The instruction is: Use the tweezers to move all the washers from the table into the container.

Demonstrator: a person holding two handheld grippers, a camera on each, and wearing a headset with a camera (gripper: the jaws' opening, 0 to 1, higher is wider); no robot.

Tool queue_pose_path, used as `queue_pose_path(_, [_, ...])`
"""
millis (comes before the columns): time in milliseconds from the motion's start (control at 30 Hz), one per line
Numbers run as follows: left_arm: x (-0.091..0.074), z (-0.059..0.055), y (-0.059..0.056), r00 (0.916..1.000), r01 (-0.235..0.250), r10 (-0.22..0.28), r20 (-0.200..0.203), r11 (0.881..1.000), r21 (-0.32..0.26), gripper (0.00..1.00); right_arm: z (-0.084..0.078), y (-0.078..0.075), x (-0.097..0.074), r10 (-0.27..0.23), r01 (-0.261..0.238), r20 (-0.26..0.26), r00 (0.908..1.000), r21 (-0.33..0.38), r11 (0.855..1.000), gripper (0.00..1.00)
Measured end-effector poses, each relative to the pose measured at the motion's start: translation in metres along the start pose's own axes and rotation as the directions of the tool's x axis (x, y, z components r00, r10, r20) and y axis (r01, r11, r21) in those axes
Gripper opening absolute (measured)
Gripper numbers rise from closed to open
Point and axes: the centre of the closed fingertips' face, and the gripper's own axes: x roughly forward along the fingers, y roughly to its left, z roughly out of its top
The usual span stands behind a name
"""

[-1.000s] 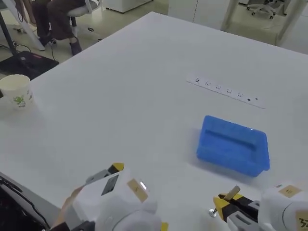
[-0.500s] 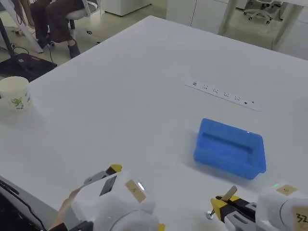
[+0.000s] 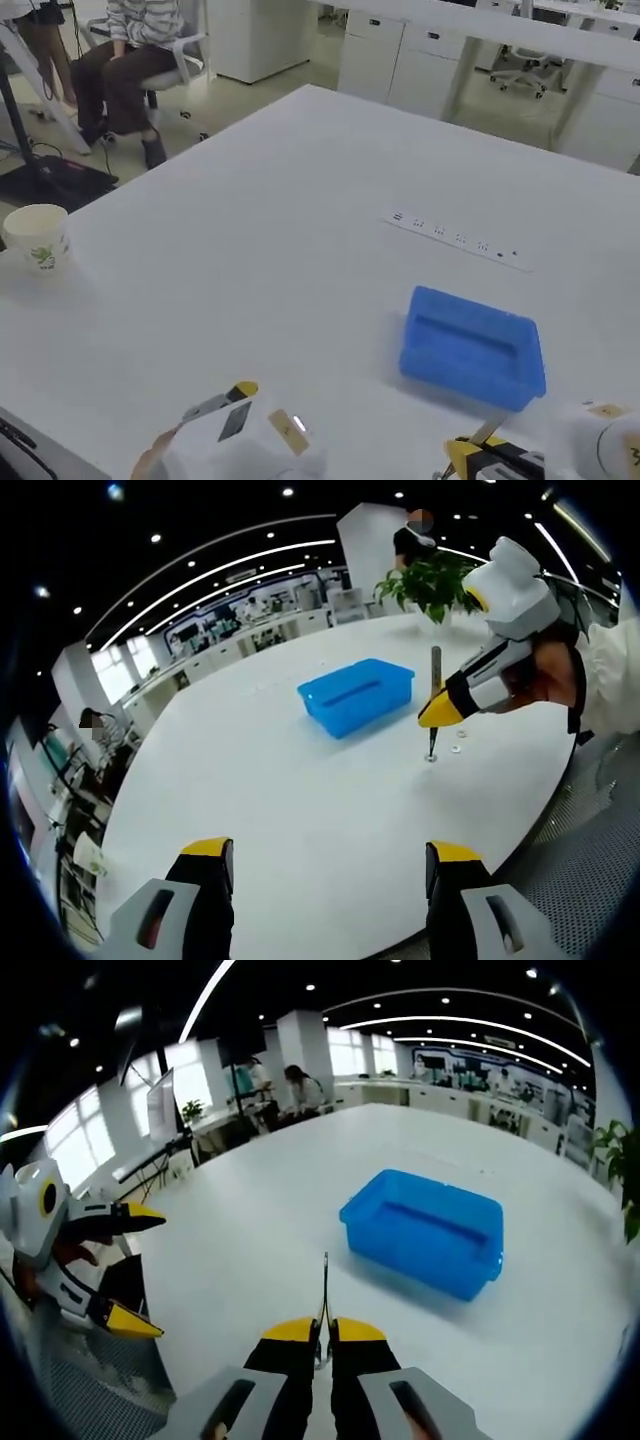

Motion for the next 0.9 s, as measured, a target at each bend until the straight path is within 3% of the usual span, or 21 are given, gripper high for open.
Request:
queue_pose_path(433, [0.001, -0.002, -0.003, 0.9999, 0.014, -0.014, -0.007, 1.000, 0.016, 0.80, 0.036, -0.004, -0.020, 0.000, 0.002, 0.055, 0.9985, -0.027, 1.000, 0.01])
queue_pose_path(900, [0.002, -0.002, -0.014, 0.9979, 0.064, -0.064, -0.009, 0.997, 0.036, 0.82, 0.071, -0.023, -0.021, -0.032, 0.039, 0.104, 0.9941, -0.066, 0.997, 0.01])
